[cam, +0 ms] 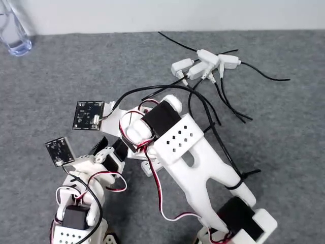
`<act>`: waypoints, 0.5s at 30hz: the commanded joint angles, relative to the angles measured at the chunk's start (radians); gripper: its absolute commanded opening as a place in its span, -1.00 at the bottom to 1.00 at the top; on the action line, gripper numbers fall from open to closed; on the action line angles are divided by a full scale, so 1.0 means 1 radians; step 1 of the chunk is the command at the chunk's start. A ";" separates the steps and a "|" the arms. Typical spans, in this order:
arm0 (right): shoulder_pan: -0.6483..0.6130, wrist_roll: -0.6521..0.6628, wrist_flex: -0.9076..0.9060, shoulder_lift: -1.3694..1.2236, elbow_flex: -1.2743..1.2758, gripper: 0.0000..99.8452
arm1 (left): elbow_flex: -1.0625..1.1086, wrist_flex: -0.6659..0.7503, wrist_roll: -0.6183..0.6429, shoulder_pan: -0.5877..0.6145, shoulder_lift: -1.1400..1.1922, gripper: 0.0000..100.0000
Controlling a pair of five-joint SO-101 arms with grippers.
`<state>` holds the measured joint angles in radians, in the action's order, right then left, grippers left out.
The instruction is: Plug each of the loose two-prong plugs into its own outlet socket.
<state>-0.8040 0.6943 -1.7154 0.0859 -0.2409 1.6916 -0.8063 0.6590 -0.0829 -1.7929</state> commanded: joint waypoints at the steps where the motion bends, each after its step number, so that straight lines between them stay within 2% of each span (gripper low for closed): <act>1: -0.010 -0.009 -0.010 0.050 -0.063 -0.98 | -0.007 -0.005 0.003 0.000 -0.002 -0.46; 15: -0.008 -0.043 -0.012 0.039 -0.153 -0.98 | -0.007 -0.005 0.003 0.000 -0.002 -0.46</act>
<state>-0.8025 0.6636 -1.7169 0.0859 -0.3299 1.6901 -0.8063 0.6590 -0.0813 -1.7929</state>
